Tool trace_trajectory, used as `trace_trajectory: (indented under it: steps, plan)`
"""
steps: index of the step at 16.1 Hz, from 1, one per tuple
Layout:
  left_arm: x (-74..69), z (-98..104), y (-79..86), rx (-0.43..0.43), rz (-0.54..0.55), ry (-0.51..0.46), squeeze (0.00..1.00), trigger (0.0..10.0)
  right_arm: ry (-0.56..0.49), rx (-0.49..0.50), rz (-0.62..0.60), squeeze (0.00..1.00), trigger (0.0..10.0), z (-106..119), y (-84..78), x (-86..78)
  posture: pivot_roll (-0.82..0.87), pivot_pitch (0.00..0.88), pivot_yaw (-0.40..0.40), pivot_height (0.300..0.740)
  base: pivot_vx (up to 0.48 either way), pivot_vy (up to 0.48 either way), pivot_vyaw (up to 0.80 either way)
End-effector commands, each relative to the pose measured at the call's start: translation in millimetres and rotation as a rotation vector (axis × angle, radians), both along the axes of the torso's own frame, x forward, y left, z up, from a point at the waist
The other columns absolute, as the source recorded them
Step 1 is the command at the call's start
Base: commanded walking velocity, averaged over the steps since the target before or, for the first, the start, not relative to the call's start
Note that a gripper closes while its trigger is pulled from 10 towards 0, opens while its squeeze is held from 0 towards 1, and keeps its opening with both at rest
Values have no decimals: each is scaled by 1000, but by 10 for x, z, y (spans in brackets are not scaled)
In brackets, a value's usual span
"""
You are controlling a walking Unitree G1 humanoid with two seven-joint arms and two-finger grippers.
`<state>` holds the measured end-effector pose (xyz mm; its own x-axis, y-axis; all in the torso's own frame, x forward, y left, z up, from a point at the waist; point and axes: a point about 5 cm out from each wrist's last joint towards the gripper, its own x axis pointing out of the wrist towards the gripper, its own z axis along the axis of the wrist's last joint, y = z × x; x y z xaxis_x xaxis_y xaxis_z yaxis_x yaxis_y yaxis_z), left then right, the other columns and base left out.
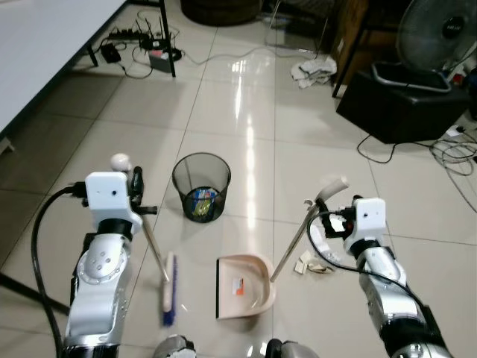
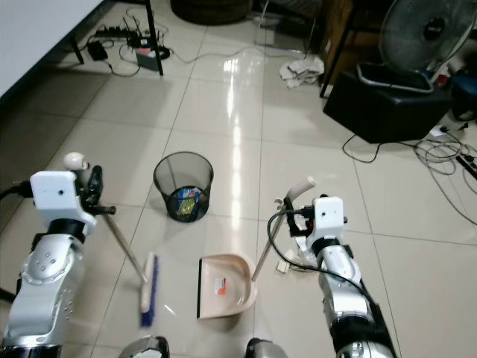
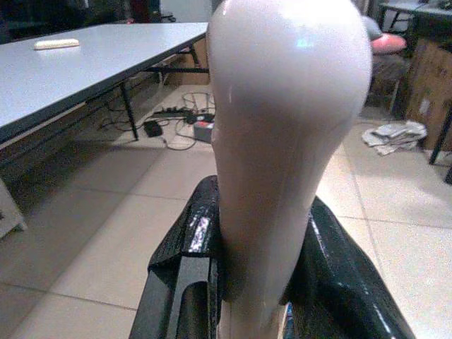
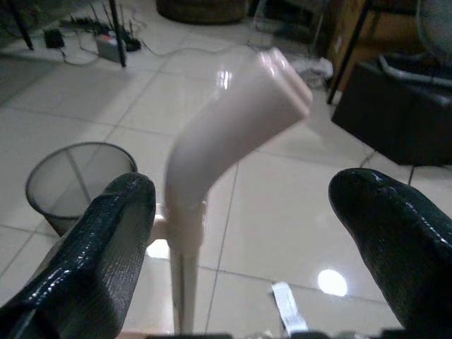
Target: Sweep floor
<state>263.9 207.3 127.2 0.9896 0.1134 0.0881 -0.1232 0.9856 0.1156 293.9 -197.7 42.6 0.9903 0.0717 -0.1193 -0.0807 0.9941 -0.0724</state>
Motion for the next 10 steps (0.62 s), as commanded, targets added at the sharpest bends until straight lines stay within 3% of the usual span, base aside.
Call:
trace_trajectory:
  steps: [1, 2, 3, 6, 10]
  plan:
    - [-31, 114, 25, 21, 2, -44, 0, 10000, 11, 3, 0, 1000, 10000, -25, -26, 17, 114, 192, -24, 740, 0, 0, 0]
    - [-43, 118, 34, 26, 4, -42, 0, 10000, 11, -1, 7, 584, 10000, -14, -8, 47, 116, 197, -24, 740, 0, 0, 0]
    - [-110, 116, 77, 37, 19, -32, 0, 10000, 1, 4, 27, 0, 10000, 18, 48, 104, 129, 216, -24, 740, 0, 0, 0]
    - [-279, 120, 204, 50, 71, -13, 0, 10000, -42, 4, 77, 0, 10000, 110, 174, 215, 144, 244, -37, 740, 0, 0, 0]
    - [-402, 135, 236, 67, 78, 6, 0, 10000, -59, -17, 56, 0, 10000, 165, 199, 302, 158, 269, -37, 740, 0, 0, 0]
